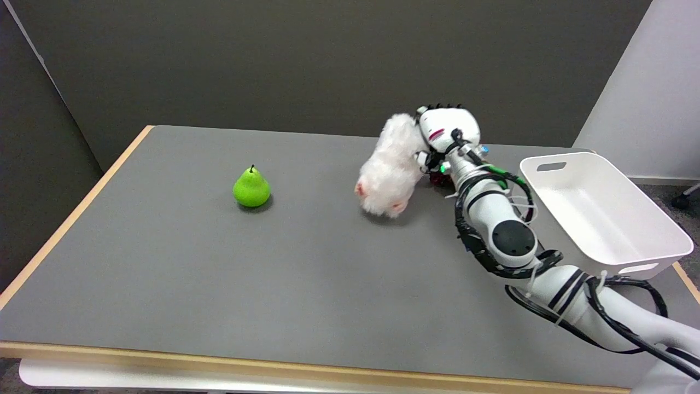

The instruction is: Pick up the plush toy.

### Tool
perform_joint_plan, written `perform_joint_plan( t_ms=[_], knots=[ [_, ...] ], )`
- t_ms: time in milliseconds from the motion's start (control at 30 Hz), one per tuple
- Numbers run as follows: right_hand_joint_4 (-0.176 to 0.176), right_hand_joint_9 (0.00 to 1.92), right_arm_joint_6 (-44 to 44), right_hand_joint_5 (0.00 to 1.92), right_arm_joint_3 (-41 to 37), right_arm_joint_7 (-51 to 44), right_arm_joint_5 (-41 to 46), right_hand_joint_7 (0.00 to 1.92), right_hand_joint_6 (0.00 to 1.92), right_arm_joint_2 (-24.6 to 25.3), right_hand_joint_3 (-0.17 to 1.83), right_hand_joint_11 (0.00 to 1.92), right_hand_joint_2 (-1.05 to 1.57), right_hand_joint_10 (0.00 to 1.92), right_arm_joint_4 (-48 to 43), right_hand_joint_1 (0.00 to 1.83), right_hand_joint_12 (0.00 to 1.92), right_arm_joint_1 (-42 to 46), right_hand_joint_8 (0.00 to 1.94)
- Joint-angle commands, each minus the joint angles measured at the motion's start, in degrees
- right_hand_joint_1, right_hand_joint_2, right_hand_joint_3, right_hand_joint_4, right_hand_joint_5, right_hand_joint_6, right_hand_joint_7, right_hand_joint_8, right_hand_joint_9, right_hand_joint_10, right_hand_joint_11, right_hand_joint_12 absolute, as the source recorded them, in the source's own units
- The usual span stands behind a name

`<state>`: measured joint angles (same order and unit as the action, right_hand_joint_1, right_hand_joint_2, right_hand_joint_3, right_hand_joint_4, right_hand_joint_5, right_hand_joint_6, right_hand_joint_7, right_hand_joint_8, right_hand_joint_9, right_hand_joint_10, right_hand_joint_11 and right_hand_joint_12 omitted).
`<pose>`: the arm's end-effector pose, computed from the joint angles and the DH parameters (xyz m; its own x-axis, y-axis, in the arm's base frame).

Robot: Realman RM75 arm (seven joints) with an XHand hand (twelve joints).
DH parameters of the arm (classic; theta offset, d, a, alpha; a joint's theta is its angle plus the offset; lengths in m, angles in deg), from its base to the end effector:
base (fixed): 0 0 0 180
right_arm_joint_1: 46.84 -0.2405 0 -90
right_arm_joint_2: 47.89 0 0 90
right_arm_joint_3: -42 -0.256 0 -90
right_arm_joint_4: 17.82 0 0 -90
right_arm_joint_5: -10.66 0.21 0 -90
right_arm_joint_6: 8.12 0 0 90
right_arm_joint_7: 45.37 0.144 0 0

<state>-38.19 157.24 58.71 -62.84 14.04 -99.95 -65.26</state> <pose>-0.2010 -0.4114 0.3236 0.9926 0.1175 -0.0319 0.0087 0.1928 0.9812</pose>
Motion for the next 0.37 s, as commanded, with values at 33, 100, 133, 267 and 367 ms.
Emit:
perform_joint_plan(
  t_ms=[33,100,133,267,367],
  knots=[
    [-0.176,0.88,-9.3,0.61,-6.3,0.1,-0.6,0.92,1.44,-6.6,0.42,0.93,1.04,1.48,-10.7,1.21,1.92,6.0,1.38],
    [-0.176,0.88,-10.8,0.61,-8.1,0.2,-0.8,0.92,1.43,-7.1,0.42,0.93,1.04,1.48,-12.1,1.21,1.92,8.0,1.38],
    [-0.176,0.88,-11.2,0.61,-8.4,0.2,-0.8,0.92,1.43,-7.2,0.42,0.93,1.04,1.48,-12.6,1.21,1.92,8.6,1.38],
    [-0.176,0.88,-13.4,0.61,-10.5,0.2,-2.1,0.92,1.43,-8.1,0.42,0.93,1.04,1.48,-15.1,1.21,1.92,11.4,1.38],
    [-0.176,0.88,-16.1,0.61,-11.5,0.3,-4.4,0.92,1.43,-8.7,0.42,0.93,1.04,1.48,-17.0,1.21,1.92,13.4,1.38]
  ],
)
